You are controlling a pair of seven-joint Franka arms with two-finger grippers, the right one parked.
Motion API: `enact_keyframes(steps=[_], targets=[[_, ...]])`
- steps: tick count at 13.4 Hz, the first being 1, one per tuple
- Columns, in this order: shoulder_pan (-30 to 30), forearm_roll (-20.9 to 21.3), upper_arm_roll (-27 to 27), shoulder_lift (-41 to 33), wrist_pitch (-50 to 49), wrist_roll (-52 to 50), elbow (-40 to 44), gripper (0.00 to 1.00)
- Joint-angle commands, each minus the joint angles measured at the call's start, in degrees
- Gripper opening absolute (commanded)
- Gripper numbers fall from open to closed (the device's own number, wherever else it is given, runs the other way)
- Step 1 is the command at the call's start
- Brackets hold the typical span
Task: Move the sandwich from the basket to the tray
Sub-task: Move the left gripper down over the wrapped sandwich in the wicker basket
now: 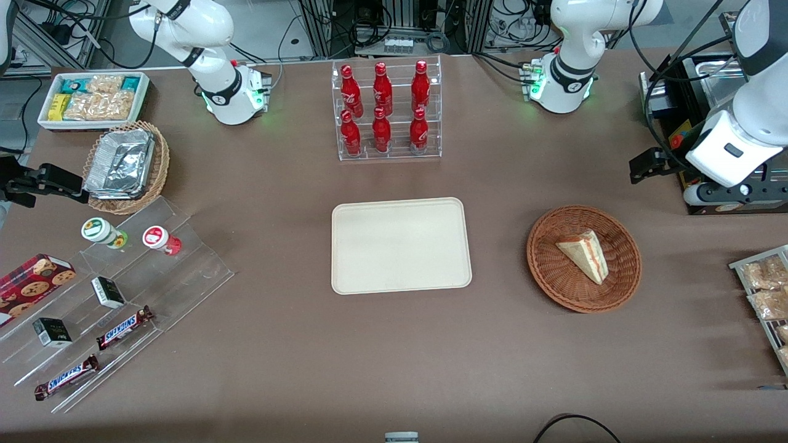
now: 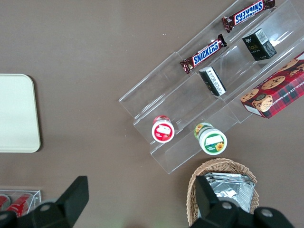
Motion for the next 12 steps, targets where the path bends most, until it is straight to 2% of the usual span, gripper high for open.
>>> enact_keyframes(steps=[1, 5, 12], targets=[[0.34, -0.74, -0.08, -0.41, -1.51, 0.99, 0.90, 1.00], [0.25, -0.57, -0.08, 0.91, 1.56, 0.90, -1.64, 1.00], [0.42, -0.48, 0.19, 2.13, 22.64, 0.11, -18.77, 1.00]])
